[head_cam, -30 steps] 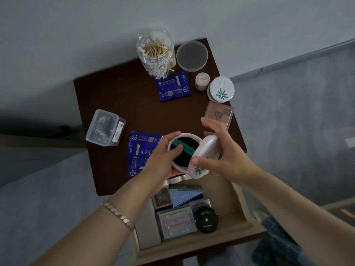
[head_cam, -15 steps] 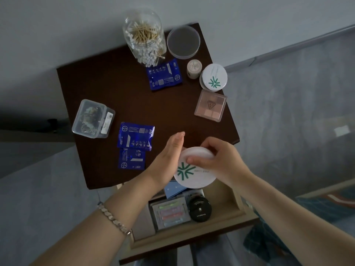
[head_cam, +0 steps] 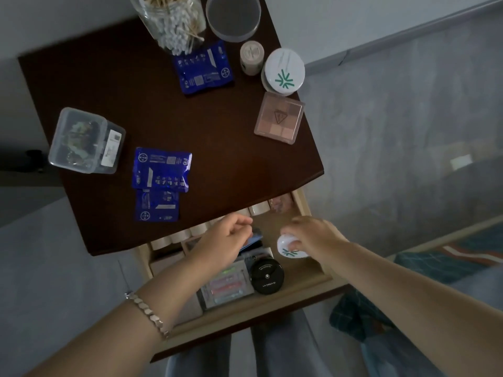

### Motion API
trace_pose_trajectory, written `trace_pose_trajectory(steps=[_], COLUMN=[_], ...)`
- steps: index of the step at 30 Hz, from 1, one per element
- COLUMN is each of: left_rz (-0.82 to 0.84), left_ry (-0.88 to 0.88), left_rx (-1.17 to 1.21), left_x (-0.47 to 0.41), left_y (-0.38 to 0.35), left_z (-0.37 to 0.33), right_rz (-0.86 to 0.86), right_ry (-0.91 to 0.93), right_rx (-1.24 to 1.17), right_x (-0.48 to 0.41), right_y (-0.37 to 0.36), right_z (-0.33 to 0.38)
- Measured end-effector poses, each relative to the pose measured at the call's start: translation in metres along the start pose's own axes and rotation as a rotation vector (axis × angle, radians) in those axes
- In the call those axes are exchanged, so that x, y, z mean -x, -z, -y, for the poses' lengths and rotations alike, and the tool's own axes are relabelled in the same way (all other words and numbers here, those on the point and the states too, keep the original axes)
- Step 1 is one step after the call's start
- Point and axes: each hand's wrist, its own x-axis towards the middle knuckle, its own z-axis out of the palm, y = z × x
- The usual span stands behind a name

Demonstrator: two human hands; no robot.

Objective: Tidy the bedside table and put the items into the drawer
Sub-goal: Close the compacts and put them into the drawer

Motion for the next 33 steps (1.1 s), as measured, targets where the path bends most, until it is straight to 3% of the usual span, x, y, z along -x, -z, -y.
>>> trace_pose_trajectory(steps=[7,13,17,21,23,26,33], left_rz=[-0.097,-0.104,-0.128,-0.127,-0.144,-0.154,-0.149], left_ry=[0.072,0.073,0.065,0.052,0.047,0.056,0.072], left_rx=[0.059,0.06,0.076,0.123,0.145,0.16,0.145], left_x=[-0.012,-0.021,-0.026,-0.027,-0.028,-0.027,-0.018], left_y=[-0.014,-0.01,-0.006,-0.005,-0.003,-0.002,0.001], left_z=[0.032,0.039,0.04,0.035,0.032,0.03,0.034], right_rz=[0.175,0.09,0.069,-0.105,-0.022,0.179,0.089], right_ry=[-0.007,-0.065,-0.102,0.03,0.105,0.074,-0.097], right_rx=[0.194,0.333,0.249,0.002,0.015,0.195,-0.248], right_x=[-0.04,-0.047,-0.048,-0.037,-0.033,-0.033,-0.019], right_y=[-0.052,-0.075,-0.079,-0.077,-0.079,-0.093,-0.078], right_z=[-0.006,-0.009,-0.008,0.013,0.025,0.031,0.018])
